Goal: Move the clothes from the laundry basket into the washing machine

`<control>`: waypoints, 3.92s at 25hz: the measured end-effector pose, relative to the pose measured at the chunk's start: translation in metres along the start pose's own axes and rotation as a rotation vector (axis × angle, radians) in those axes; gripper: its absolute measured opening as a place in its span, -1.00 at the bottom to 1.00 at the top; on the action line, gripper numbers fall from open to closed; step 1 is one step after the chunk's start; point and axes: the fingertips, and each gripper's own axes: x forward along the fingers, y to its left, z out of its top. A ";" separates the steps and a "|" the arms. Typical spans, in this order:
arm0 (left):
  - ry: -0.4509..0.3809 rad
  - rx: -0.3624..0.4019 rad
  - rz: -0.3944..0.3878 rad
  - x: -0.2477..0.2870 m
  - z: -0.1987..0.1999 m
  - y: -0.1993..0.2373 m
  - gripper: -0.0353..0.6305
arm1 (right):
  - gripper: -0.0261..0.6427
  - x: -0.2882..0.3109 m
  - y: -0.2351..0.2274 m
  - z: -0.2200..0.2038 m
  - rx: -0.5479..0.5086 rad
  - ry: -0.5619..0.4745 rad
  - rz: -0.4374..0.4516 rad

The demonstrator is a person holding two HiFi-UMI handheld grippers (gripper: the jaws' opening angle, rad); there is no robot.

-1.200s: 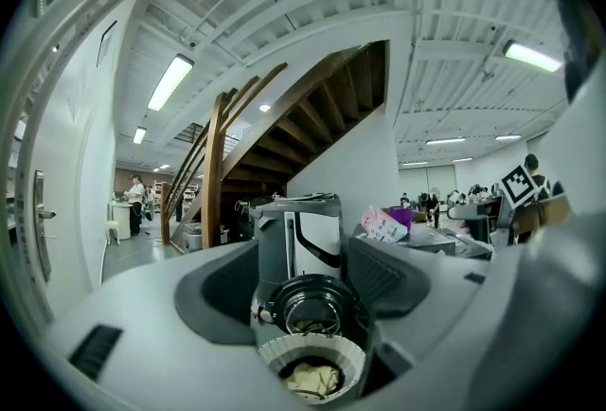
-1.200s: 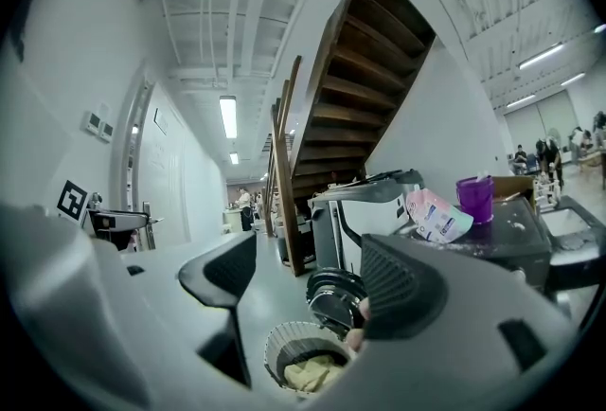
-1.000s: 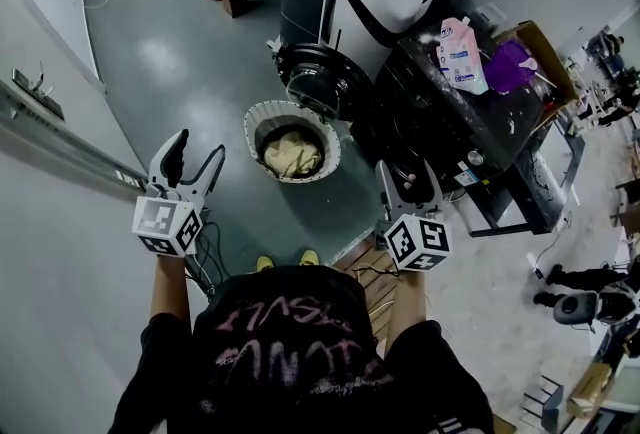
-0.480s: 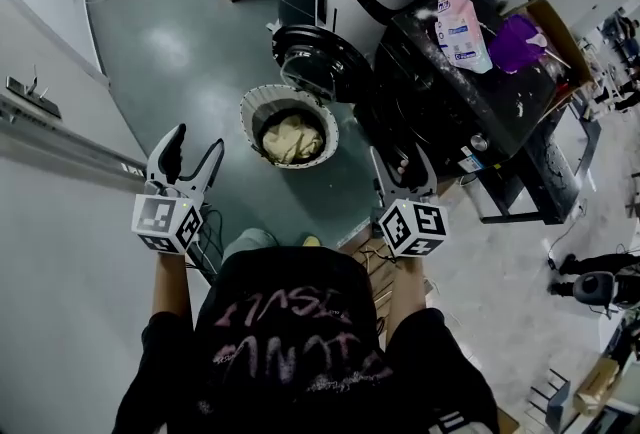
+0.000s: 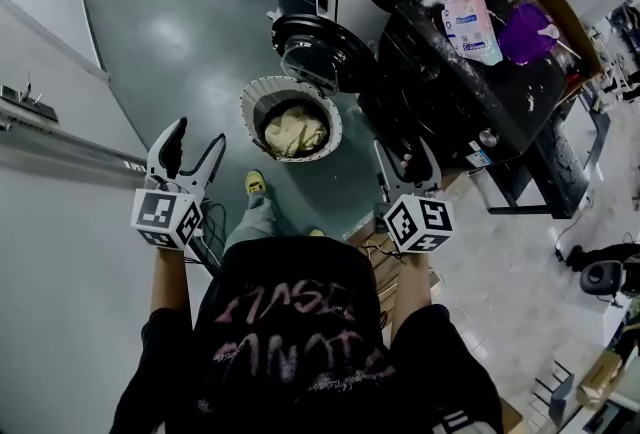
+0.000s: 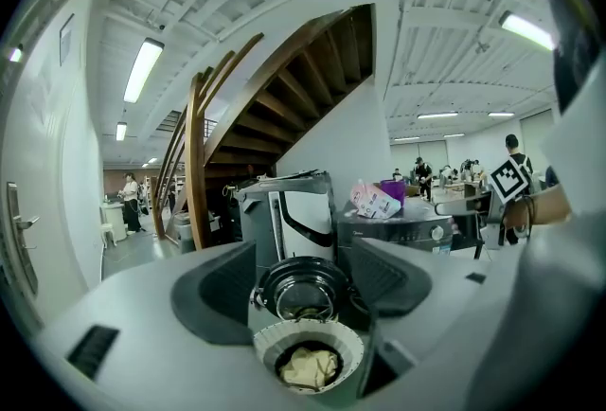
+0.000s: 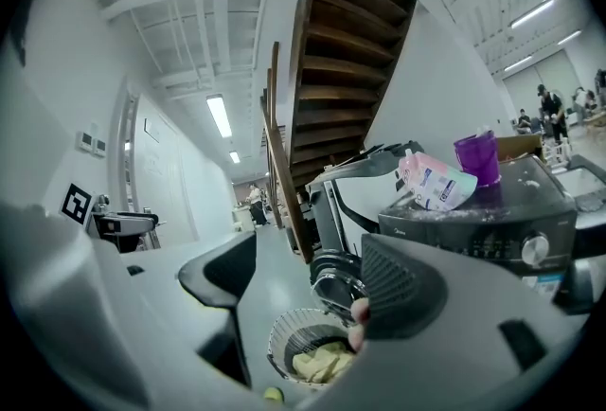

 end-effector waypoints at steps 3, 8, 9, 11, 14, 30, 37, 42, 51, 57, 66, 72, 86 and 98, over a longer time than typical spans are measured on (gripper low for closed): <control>0.006 0.019 -0.025 0.019 -0.002 0.010 0.06 | 0.12 0.016 0.000 -0.003 -0.006 0.007 -0.008; 0.015 0.000 -0.075 0.061 -0.010 0.045 0.06 | 0.12 0.060 0.003 -0.004 -0.017 0.026 -0.040; 0.018 -0.003 -0.086 0.070 -0.010 0.055 0.06 | 0.12 0.072 0.006 -0.002 -0.013 0.027 -0.047; 0.028 -0.011 -0.112 0.086 -0.011 0.076 0.06 | 0.12 0.092 0.013 0.001 -0.003 0.031 -0.062; 0.037 -0.024 -0.152 0.115 -0.009 0.109 0.06 | 0.12 0.122 0.026 0.008 -0.019 0.043 -0.084; 0.171 -0.055 -0.427 0.252 -0.058 0.232 0.06 | 0.13 0.244 0.065 -0.034 -0.035 0.225 -0.276; 0.257 -0.040 -0.545 0.282 -0.087 0.217 0.07 | 0.16 0.267 0.058 -0.068 -0.052 0.325 -0.249; 0.286 -0.002 -0.560 0.295 -0.087 0.199 0.08 | 0.16 0.268 0.042 -0.073 -0.071 0.345 -0.223; 0.374 0.078 -0.563 0.311 -0.104 0.157 0.08 | 0.16 0.278 0.011 -0.087 -0.124 0.416 -0.094; 0.450 0.186 -0.613 0.326 -0.133 0.130 0.08 | 0.16 0.288 0.001 -0.121 -0.198 0.520 0.013; 0.589 0.308 -0.735 0.324 -0.203 0.105 0.10 | 0.16 0.296 -0.003 -0.183 -0.230 0.653 0.099; 0.674 0.327 -0.754 0.325 -0.252 0.098 0.10 | 0.16 0.304 -0.004 -0.224 -0.325 0.737 0.169; 0.730 0.534 -0.900 0.346 -0.366 0.067 0.14 | 0.16 0.317 -0.021 -0.336 -0.369 0.876 0.261; 0.783 0.578 -0.946 0.370 -0.470 0.063 0.16 | 0.16 0.345 -0.028 -0.436 -0.385 0.978 0.317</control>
